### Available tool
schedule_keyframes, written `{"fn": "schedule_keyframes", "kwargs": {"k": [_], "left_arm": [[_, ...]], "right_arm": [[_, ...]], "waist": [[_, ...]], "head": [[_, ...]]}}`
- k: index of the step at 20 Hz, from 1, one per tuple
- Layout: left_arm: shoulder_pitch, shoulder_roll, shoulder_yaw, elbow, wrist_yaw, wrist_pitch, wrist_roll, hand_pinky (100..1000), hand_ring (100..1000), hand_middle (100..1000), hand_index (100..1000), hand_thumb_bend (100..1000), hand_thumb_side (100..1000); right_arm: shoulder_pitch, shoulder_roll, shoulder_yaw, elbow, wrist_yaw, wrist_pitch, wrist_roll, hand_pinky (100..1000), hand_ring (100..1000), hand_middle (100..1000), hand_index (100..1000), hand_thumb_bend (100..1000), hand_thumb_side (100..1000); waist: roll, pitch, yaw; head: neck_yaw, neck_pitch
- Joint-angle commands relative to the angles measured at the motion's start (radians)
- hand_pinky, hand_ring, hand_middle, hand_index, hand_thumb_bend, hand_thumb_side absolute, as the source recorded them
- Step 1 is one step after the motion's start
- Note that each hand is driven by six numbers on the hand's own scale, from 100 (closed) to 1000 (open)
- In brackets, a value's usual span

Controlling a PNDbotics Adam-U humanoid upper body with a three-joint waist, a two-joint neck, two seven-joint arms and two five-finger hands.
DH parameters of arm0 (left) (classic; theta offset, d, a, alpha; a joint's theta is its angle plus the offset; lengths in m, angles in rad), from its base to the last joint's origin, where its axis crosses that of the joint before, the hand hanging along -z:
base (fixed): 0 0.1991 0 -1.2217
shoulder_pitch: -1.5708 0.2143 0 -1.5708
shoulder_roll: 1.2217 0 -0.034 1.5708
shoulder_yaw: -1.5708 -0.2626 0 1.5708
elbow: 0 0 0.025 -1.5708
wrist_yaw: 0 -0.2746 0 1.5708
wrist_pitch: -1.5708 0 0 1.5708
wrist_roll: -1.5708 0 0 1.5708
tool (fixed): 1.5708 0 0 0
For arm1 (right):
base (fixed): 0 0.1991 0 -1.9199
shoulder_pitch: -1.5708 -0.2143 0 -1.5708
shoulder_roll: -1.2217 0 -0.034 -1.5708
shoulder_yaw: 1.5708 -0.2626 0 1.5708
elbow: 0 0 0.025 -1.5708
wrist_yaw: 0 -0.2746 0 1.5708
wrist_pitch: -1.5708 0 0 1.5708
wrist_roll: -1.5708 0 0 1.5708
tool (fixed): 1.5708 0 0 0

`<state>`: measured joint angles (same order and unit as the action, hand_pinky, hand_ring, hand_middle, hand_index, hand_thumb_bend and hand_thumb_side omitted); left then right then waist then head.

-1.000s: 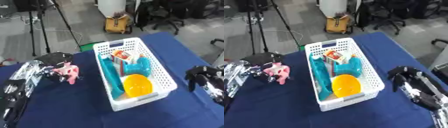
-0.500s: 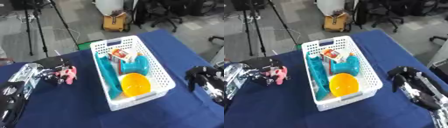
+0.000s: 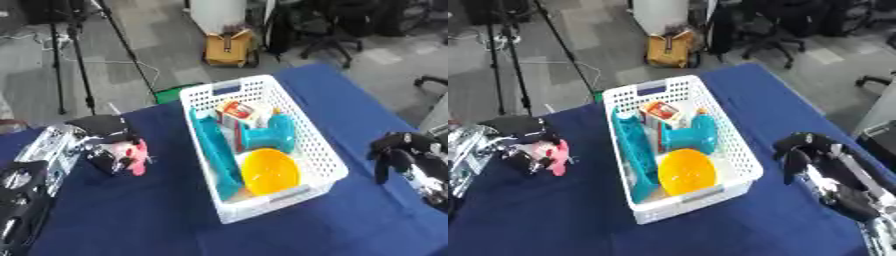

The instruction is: Pick up objects on the table and place them in the box.

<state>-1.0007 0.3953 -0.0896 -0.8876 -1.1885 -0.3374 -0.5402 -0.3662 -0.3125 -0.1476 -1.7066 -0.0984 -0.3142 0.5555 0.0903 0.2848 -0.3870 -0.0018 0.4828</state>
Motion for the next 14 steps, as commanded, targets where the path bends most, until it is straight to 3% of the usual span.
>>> {"fn": "schedule_keyframes", "kwargs": {"k": [1, 2, 3, 4, 5, 6, 7, 8, 9, 10, 11, 13, 14], "left_arm": [[-0.006, 0.028, 0.000, 0.012, 0.046, -0.001, -0.056, 855, 766, 753, 854, 380, 366], [-0.009, 0.030, -0.003, 0.023, 0.056, -0.001, -0.099, 845, 755, 741, 853, 399, 378], [-0.010, 0.031, -0.005, 0.028, 0.065, 0.002, -0.139, 791, 671, 640, 829, 431, 378], [-0.010, 0.032, -0.009, 0.029, 0.064, 0.008, -0.176, 777, 653, 620, 821, 432, 373], [-0.009, 0.032, -0.011, 0.025, 0.059, 0.013, -0.201, 726, 569, 525, 773, 426, 324], [-0.007, 0.031, -0.012, 0.022, 0.050, 0.020, -0.216, 726, 569, 525, 773, 426, 324], [-0.006, 0.030, -0.012, 0.019, 0.043, 0.026, -0.223, 680, 479, 381, 722, 398, 245], [-0.003, 0.028, -0.012, 0.017, 0.034, 0.030, -0.220, 680, 479, 381, 722, 398, 245], [-0.002, 0.027, -0.011, 0.018, 0.026, 0.033, -0.214, 649, 414, 296, 700, 369, 191], [0.000, 0.027, -0.011, 0.019, 0.021, 0.032, -0.204, 649, 414, 296, 700, 369, 191], [0.001, 0.026, -0.010, 0.020, 0.018, 0.031, -0.194, 619, 352, 222, 668, 313, 135], [0.002, 0.026, -0.006, 0.015, 0.031, 0.029, -0.152, 585, 291, 146, 631, 168, 139], [0.002, 0.027, -0.003, 0.011, 0.044, 0.030, -0.125, 581, 288, 144, 629, 151, 140]], "right_arm": [[-0.005, -0.023, -0.009, -0.021, -0.007, -0.002, 0.003, 339, 371, 556, 720, 100, 547], [-0.005, -0.023, -0.009, -0.021, -0.007, -0.002, 0.004, 339, 371, 556, 720, 100, 548], [-0.005, -0.023, -0.009, -0.021, -0.007, -0.002, 0.004, 339, 371, 556, 720, 100, 547], [-0.005, -0.022, -0.009, -0.020, -0.007, -0.002, 0.004, 340, 371, 556, 720, 100, 547], [-0.005, -0.022, -0.009, -0.020, -0.007, -0.002, 0.004, 340, 371, 556, 720, 100, 548], [-0.005, -0.022, -0.009, -0.020, -0.007, -0.002, 0.005, 340, 371, 556, 720, 100, 548], [-0.005, -0.022, -0.010, -0.020, -0.008, -0.002, 0.005, 340, 371, 556, 720, 100, 547], [-0.005, -0.022, -0.010, -0.020, -0.008, -0.002, 0.005, 340, 371, 556, 720, 100, 547], [-0.005, -0.021, -0.010, -0.019, -0.008, -0.002, 0.005, 339, 371, 556, 720, 100, 547], [-0.005, -0.022, -0.011, -0.019, -0.008, -0.002, 0.005, 339, 371, 556, 720, 100, 547], [-0.004, -0.022, -0.011, -0.019, -0.008, -0.002, 0.005, 340, 371, 556, 720, 100, 547], [-0.004, -0.021, -0.011, -0.019, -0.008, -0.002, 0.005, 340, 371, 556, 720, 100, 547], [-0.004, -0.020, -0.012, -0.019, -0.009, -0.002, 0.005, 340, 371, 556, 720, 100, 547]], "waist": [[-0.010, -0.022, 0.002], [-0.011, -0.023, 0.002], [-0.011, -0.024, 0.002], [-0.011, -0.025, 0.003], [-0.011, -0.025, 0.003], [-0.011, -0.025, 0.003], [-0.011, -0.025, 0.002], [-0.011, -0.025, 0.002], [-0.012, -0.025, 0.002], [-0.012, -0.025, 0.002], [-0.012, -0.026, 0.002], [-0.013, -0.027, 0.004], [-0.013, -0.029, 0.005]], "head": [[-0.003, -0.003], [-0.003, -0.002], [-0.003, -0.002], [-0.004, -0.002], [-0.004, -0.002], [-0.005, -0.002], [-0.005, -0.002], [-0.006, -0.001], [-0.006, 0.000], [-0.007, 0.000], [-0.007, 0.000], [-0.009, 0.001], [-0.010, 0.001]]}}
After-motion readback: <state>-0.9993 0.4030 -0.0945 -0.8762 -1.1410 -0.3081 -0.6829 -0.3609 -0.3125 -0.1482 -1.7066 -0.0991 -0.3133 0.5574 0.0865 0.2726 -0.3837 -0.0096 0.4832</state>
